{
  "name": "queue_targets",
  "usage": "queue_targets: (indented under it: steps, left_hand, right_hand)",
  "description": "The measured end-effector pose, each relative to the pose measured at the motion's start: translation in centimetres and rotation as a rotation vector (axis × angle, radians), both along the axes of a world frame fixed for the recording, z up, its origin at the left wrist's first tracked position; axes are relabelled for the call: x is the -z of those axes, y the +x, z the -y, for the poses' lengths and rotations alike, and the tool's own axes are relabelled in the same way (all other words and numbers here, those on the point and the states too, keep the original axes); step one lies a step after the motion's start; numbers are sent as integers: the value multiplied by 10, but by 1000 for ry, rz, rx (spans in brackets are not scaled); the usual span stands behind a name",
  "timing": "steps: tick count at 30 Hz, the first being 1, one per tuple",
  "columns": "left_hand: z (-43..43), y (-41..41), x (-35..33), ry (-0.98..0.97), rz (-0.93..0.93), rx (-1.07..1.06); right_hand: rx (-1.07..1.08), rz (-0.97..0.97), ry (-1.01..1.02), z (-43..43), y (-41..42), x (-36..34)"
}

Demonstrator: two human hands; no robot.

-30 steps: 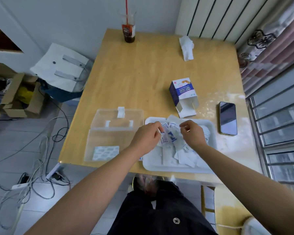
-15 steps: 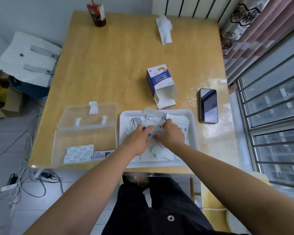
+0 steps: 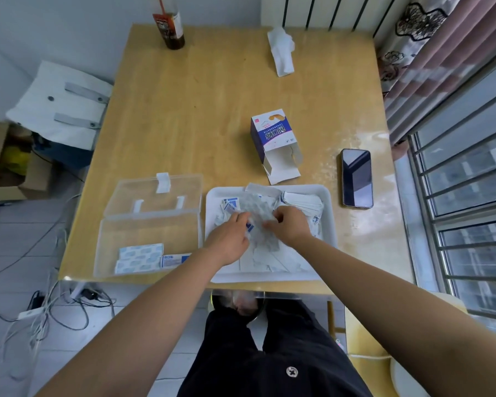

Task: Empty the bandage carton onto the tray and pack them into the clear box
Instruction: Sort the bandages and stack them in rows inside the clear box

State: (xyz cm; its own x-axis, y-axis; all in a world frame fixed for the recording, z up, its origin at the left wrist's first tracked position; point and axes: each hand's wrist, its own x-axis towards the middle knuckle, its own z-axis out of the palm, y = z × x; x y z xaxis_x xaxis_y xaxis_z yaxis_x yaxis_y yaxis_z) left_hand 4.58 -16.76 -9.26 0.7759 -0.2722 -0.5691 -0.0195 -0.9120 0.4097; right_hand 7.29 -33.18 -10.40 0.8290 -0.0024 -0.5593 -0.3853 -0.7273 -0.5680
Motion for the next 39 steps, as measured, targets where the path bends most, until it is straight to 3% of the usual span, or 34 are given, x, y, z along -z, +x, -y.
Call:
queue_targets:
  steps: [6, 9, 12, 14, 18, 23, 30, 39]
  left_hand:
    - [5, 4, -5, -47, 29, -109]
    - [15, 9, -8, -268, 57, -483]
    - [32, 15, -18, -694, -210, -939]
    - [39, 15, -21, -819, -389, -1022]
    - [43, 9, -15, -742, -377, -879]
    - [39, 9, -17, -684, -245, -976]
    - [36, 11, -19, -708, -241, -1108]
    - [30, 15, -3, -412, 139, -971]
  right_hand:
    - [234, -69, 323, 31, 8, -9]
    - [279, -124, 449, 39, 4, -9]
    - [288, -160, 574, 39, -2, -9]
    - [291, -163, 617, 36, -4, -9]
    - [348, -172, 683, 33, -5, -11]
    - [346, -191, 645, 29, -6, -11]
    - [377, -200, 690, 26, -7, -13]
    - [321, -222, 661, 26, -6, -14]
